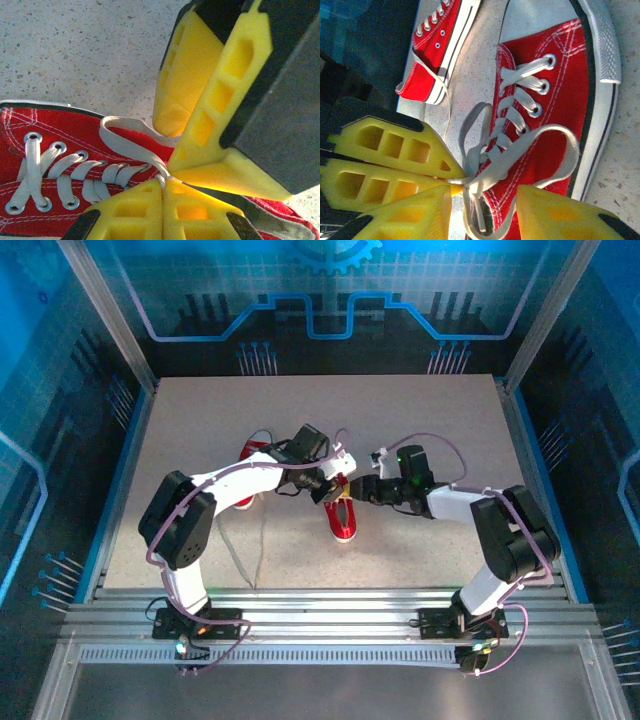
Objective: Tie the shoes
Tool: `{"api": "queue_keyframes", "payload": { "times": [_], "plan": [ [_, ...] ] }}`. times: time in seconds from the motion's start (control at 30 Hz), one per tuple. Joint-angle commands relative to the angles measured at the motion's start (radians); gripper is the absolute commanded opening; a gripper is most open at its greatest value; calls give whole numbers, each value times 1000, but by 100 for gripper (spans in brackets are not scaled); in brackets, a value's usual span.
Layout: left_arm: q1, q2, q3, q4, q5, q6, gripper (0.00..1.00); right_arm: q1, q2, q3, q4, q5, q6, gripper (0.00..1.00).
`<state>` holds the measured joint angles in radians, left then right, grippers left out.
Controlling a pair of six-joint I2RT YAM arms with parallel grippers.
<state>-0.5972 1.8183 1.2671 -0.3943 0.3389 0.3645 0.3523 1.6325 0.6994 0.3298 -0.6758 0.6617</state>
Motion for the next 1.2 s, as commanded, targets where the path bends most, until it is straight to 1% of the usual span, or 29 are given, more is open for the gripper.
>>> {"api": "queue_keyframes", "payload": {
  "times": [0.0,0.1,0.2,0.23,0.33,0.43,0.5,0.6,0.67,0.87,1.17],
  "plan": [
    [8,4,6,9,37,-10,7,-8,17,-1,50,-41,23,38],
    [7,6,9,3,34,-9,7,-9,-1,-24,54,-28,29,39],
    [7,6,13,-3,31,-10,7,-30,-72,-66,18,16,35,41],
    [7,4,14,-3,31,-10,7,-36,-101,-75,-14,38,27,42],
    [7,4,12,-5,30,-12,7,-40,-200,-78,-189,109,-32,42],
    [7,6,11,-5,26,-14,7,-32,-262,-92,-268,146,-32,42],
    [8,7,14,-3,25,-18,7,-18,-306,-119,-271,175,-2,39],
    [8,7,14,0,26,-22,7,20,-337,-153,-223,201,47,35],
    [7,9,13,3,27,-24,7,43,-318,-157,-182,199,68,34],
    [7,10,12,4,30,-29,7,83,-188,-116,-84,161,108,34],
    [8,16,11,9,36,-35,7,88,-60,-107,110,125,197,36]
  ]
}}
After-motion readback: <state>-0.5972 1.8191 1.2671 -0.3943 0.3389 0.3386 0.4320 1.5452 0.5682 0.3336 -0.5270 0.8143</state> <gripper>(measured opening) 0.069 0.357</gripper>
